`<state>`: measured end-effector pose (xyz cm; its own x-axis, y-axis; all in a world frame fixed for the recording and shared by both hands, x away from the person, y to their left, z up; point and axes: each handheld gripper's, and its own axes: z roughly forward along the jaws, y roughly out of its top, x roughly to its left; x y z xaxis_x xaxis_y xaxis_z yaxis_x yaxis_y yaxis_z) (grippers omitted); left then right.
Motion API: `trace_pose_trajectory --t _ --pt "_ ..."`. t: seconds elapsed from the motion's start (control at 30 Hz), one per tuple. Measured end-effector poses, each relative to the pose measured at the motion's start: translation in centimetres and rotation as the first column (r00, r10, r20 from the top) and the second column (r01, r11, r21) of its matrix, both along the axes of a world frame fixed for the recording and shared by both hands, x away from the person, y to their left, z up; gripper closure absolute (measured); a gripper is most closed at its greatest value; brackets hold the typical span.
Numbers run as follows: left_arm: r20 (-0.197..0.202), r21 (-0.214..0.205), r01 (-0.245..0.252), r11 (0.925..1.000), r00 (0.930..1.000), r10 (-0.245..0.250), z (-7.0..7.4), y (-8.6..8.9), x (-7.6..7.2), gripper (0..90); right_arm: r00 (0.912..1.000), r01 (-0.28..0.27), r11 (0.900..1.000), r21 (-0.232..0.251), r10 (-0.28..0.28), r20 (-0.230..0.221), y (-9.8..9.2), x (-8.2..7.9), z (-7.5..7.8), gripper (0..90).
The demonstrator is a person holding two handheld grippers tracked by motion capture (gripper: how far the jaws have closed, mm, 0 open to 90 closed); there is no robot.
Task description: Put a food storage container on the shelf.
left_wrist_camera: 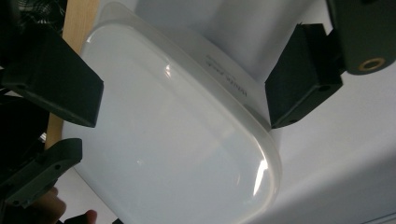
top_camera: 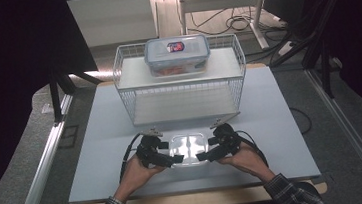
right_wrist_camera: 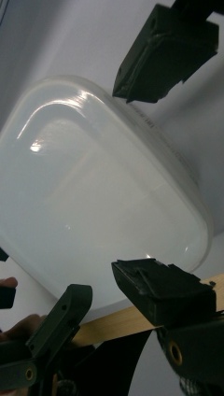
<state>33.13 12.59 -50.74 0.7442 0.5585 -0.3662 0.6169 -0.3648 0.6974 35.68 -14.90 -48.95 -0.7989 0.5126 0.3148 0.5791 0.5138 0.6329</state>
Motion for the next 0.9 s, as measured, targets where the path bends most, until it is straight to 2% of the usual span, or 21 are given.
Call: trace_pose_trajectory --t 0.1,0.13,0.17,0.2,0.27,0.33,0.43,0.5,0.57,0.63,0.67,0.7,0.73,0.77,0.9 --pt "-0.010 -0.005 -0.015 0.9999 0.9998 0.015 0.3 0.5 -0.7 21.7 0.9999 0.012 0.9997 -0.020 -0.011 0.011 -0.3 -0.6 0.6 26.7" --pt "-0.010 -0.005 -0.015 0.9999 0.9998 0.015 0.3 0.5 -0.7 26.2 0.9999 0.012 0.9997 -0.020 -0.011 0.011 -0.3 -0.6 0.6 26.7" --pt "-0.016 -0.020 -0.029 0.9994 0.9994 0.029 0.4 1.0 -1.2 31.5 0.9995 0.024 0.9997 -0.011 -0.024 0.022 -0.8 -1.1 0.9 35.1" --pt "-0.016 -0.020 -0.029 0.9994 0.9994 0.029 0.4 1.0 -1.2 36.3 0.9995 0.024 0.9997 -0.011 -0.024 0.022 -0.8 -1.1 0.9 35.1" --pt "-0.001 -0.018 -0.066 0.9977 0.9978 0.066 0.9 1.3 -1.8 45.6 0.9979 0.060 0.9982 -0.005 -0.060 0.024 -1.2 -1.6 1.2 46.1" --pt "0.010 -0.026 -0.105 0.9941 0.9944 0.105 1.2 1.4 -2.0 52.6 0.9961 0.089 0.9961 0.004 -0.089 -0.003 -1.5 -1.6 1.5 54.8" --pt "0.022 -0.030 -0.144 0.9891 0.9893 0.145 1.4 1.4 -1.9 61.4 0.9929 0.118 0.9922 0.040 -0.118 -0.014 -2.0 -1.3 1.7 64.0" --pt "0.025 -0.036 -0.176 0.9838 0.9840 0.177 1.5 1.4 -1.9 64.3 0.9893 0.145 0.9871 0.068 -0.143 -0.031 -2.3 -1.1 1.7 67.7" --pt "0.028 -0.040 -0.203 0.9783 0.9784 0.205 1.5 1.3 -1.9 66.5 0.9854 0.170 0.9819 0.084 -0.168 -0.026 -2.2 -1.0 1.7 69.6" --pt "0.030 -0.050 -0.228 0.9723 0.9728 0.230 1.5 1.5 -2.0 69.1 0.9817 0.190 0.9772 0.094 -0.190 -0.008 -2.2 -1.1 1.7 72.1" --pt "0.030 -0.050 -0.228 0.9723 0.9728 0.230 1.5 1.5 -2.0 71.2 0.9783 0.206 0.9733 0.102 -0.207 0.003 -2.1 -1.2 1.7 73.7" --pt "0.022 -0.065 -0.249 0.9664 0.9679 0.250 1.5 1.7 -2.1 73.5 0.9767 0.212 0.9714 0.107 -0.214 0.012 -2.1 -1.3 1.7 76.0" --pt "0.023 -0.068 -0.256 0.9643 0.9658 0.258 1.4 1.7 -2.1 76.6 0.9734 0.224 0.9678 0.115 -0.228 0.022 -2.1 -1.4 1.6 78.1" --pt "0.020 -0.074 -0.259 0.9630 0.9650 0.261 1.4 1.7 -2.1 77.5 0.9717 0.226 0.9677 0.111 -0.232 0.042 -2.0 -1.5 1.6 78.2" --pt "0.020 -0.079 -0.276 0.9578 0.9602 0.279 1.3 1.7 -2.1 78.1 0.9657 0.244 0.9624 0.119 -0.252 0.060 -1.8 -1.7 1.5 78.2"
